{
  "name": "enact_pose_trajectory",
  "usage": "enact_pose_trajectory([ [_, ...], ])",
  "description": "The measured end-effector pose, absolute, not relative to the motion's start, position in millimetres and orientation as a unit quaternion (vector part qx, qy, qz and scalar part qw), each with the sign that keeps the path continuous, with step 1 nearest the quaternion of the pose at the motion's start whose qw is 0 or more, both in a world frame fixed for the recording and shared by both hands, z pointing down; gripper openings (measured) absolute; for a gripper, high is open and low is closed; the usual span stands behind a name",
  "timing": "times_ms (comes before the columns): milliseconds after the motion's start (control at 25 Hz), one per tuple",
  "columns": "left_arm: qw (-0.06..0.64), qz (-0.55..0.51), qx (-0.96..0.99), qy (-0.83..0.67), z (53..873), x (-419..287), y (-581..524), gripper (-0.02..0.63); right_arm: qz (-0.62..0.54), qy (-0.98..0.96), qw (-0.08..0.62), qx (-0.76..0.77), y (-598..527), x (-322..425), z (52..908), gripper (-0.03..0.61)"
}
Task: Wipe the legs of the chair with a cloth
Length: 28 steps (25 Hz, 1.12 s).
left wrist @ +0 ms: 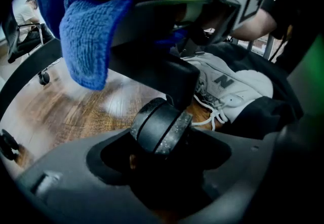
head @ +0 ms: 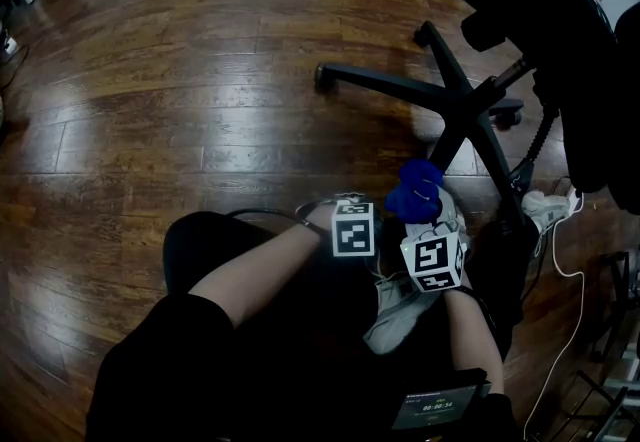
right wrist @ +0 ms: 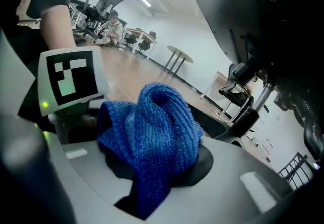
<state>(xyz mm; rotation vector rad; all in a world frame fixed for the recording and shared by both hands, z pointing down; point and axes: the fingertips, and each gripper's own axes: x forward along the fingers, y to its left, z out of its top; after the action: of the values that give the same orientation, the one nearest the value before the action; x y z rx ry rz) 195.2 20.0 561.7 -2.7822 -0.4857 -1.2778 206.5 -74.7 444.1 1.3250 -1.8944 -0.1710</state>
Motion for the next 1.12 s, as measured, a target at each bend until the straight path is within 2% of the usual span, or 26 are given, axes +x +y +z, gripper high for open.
enact_pose_trajectory([
  [240, 0.021, -0.412, -0.897, -0.157, 560.8, 195.6, 19.4, 0.356, -0.072, -0.763, 0.394, 0.507, -92.7, 214.2, 442.2, 0.098],
  [680, 0.017, -0.408, -0.897, -0.169, 559.5, 194.3, 19.4, 0.356, -0.057, -0.719, 0.344, 0.602, -196.1, 307.6, 400.5, 0.098],
  [960, 0.020, -0.408, -0.898, -0.166, 560.0, 194.5, 20.2, 0.356, -0.045, -0.708, 0.311, 0.633, -182.9, 307.3, 401.6, 0.098],
  [1120, 0.022, -0.409, -0.897, -0.164, 560.4, 194.9, 19.9, 0.356, -0.057, -0.725, 0.326, 0.604, -149.6, 276.2, 413.6, 0.098],
])
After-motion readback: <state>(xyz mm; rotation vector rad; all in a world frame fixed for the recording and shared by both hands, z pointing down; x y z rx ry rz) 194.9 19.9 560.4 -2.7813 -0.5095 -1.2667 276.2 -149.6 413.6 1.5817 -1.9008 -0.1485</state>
